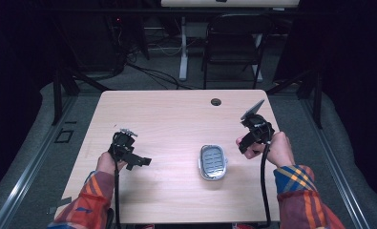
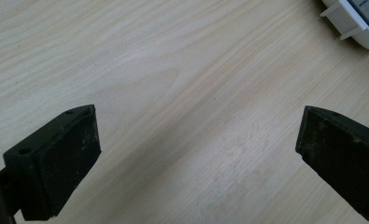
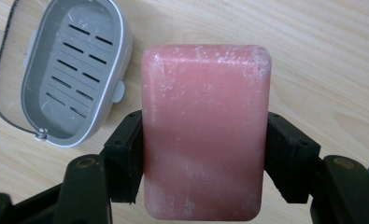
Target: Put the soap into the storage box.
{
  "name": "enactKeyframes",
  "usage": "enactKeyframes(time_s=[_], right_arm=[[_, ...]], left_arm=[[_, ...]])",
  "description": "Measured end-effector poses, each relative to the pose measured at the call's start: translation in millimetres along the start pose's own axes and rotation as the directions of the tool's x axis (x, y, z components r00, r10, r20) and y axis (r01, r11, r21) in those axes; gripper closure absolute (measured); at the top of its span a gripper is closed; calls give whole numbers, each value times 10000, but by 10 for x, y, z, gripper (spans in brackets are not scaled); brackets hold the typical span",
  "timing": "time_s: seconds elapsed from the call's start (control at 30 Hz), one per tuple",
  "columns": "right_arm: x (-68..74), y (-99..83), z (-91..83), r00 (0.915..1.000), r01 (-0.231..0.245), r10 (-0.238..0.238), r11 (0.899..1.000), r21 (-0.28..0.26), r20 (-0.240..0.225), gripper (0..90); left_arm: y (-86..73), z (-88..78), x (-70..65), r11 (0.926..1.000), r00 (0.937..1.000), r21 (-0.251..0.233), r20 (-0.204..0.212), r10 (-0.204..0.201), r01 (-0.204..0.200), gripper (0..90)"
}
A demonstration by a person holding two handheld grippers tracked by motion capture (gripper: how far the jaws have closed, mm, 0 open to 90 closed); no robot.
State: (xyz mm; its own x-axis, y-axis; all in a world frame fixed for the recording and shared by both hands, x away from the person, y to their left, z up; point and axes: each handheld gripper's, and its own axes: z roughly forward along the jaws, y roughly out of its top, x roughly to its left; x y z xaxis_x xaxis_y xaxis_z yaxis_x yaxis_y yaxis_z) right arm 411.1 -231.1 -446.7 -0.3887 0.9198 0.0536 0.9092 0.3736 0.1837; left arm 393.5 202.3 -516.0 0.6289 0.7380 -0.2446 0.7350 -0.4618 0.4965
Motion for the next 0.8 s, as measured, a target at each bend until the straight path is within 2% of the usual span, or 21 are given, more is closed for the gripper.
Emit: enactKeyframes(time_s=[0.8], right_arm=[[241, 170, -26, 9986, 491, -490, 9988, 27, -184, 371]], left_arm=[[6, 9, -6, 10000, 10000, 56, 8, 45, -45, 0]])
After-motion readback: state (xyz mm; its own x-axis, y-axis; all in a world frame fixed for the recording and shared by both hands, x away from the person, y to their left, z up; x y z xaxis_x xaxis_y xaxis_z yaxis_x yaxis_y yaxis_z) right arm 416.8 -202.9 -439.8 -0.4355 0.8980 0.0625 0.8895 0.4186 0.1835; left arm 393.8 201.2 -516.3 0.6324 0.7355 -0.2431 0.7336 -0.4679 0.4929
